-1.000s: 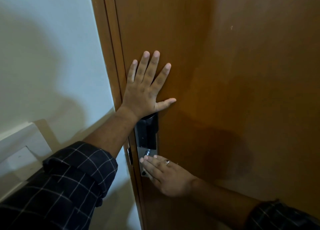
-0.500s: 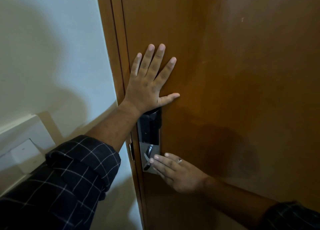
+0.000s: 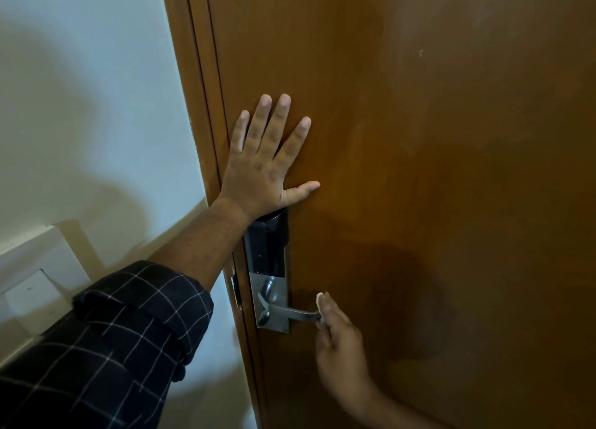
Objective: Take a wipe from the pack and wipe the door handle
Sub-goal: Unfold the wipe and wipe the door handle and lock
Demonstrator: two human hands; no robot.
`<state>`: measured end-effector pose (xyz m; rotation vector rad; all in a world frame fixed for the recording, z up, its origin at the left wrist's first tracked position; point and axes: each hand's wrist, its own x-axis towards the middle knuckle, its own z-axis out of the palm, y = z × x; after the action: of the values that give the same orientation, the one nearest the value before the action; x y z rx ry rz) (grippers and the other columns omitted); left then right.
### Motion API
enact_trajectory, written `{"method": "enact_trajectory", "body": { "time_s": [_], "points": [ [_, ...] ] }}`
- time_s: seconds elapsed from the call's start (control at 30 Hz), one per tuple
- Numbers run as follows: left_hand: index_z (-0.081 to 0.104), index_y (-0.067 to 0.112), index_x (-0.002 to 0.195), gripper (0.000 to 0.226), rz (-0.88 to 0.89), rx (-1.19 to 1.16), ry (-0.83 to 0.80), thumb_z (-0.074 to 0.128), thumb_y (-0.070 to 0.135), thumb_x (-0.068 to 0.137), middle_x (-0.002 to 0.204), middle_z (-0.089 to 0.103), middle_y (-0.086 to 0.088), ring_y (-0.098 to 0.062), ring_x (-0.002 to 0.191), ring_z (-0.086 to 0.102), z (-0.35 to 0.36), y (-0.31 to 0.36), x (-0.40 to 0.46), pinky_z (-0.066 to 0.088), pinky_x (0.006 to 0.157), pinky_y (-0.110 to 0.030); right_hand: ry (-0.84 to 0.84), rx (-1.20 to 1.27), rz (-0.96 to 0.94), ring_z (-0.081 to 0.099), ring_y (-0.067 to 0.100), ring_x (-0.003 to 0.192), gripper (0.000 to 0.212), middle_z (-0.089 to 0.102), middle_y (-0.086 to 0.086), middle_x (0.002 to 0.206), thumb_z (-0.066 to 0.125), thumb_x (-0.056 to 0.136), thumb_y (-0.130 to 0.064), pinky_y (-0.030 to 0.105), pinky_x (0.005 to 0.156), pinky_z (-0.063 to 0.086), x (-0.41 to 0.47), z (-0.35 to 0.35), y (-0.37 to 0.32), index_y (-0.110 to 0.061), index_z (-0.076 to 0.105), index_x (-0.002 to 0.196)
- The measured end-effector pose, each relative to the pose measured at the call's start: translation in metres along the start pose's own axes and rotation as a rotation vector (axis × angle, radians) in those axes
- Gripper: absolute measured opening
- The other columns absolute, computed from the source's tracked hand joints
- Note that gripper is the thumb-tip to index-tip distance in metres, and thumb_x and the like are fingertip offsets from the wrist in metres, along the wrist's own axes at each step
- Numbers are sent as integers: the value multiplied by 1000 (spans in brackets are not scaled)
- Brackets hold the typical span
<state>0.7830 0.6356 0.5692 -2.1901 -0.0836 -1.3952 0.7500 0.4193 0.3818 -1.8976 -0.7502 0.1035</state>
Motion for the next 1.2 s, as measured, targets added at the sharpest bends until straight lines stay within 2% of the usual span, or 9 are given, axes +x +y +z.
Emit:
{"method": "enact_trajectory", "body": {
  "time_s": [0.17,0.3,0.4,0.5,0.67,0.87,1.03,1.13,1.2],
  "points": [
    [19,20,155,93,5,1,9,41,78,86,159,29,-22,-40,148,20,1,-1,0,16,121,-59,48,68,150,12,-2,133,57,21,-7,157,41,95,6,16,110,15,-16,19,-18,-18,30,146],
    [18,20,155,94,9,-2,27,42,78,86,159,29,-22,-40,148,20,3,-1,-1,17,120,-59,-17,-2,-32,24,-1,138,59,32,-19,146,47,90,13,-3,100,20,-28,-4,-19,-21,47,137],
    [18,20,155,94,8,-3,26,42,78,86,159,29,-22,-40,148,19,2,0,0,17,120,-60,-38,-140,-295,12,-6,142,70,20,-22,153,48,87,13,17,115,17,-22,-10,-29,-26,34,144],
    [20,20,155,93,7,0,15,41,78,86,159,30,-22,-40,148,21,1,1,-1,18,120,-60,-169,-350,-526,-7,1,143,62,3,-10,158,39,96,1,21,117,1,3,7,-40,-18,16,150],
    [22,19,154,92,12,3,8,41,78,86,158,31,-22,-40,148,22,0,1,-1,20,119,-60,-328,-815,-796,9,39,145,55,11,25,158,36,97,-8,47,117,12,35,44,-32,5,16,147],
    [23,20,153,90,10,-13,6,40,79,87,158,32,-21,-39,148,22,0,-1,1,18,120,-59,-263,-994,-1034,29,44,138,60,28,30,151,39,89,-13,46,107,11,41,25,-8,5,22,144],
    [23,21,153,90,11,-24,17,41,78,86,158,32,-21,-39,148,22,1,0,-1,18,120,-59,-372,-948,-956,36,36,136,78,40,23,147,63,89,-17,45,108,15,42,-28,18,-9,14,149],
    [21,21,154,91,9,-26,18,40,79,86,159,31,-21,-38,149,20,2,-1,-1,18,120,-59,-314,-1004,-876,50,27,129,72,55,13,138,74,80,-21,34,106,31,38,-56,28,-8,40,141],
    [18,22,155,92,14,-28,18,40,79,86,160,29,-20,-38,149,18,2,-1,-2,17,121,-59,-290,-955,-698,45,24,133,66,51,10,143,73,80,-14,34,106,38,36,-68,30,-12,45,140]
  ]
}}
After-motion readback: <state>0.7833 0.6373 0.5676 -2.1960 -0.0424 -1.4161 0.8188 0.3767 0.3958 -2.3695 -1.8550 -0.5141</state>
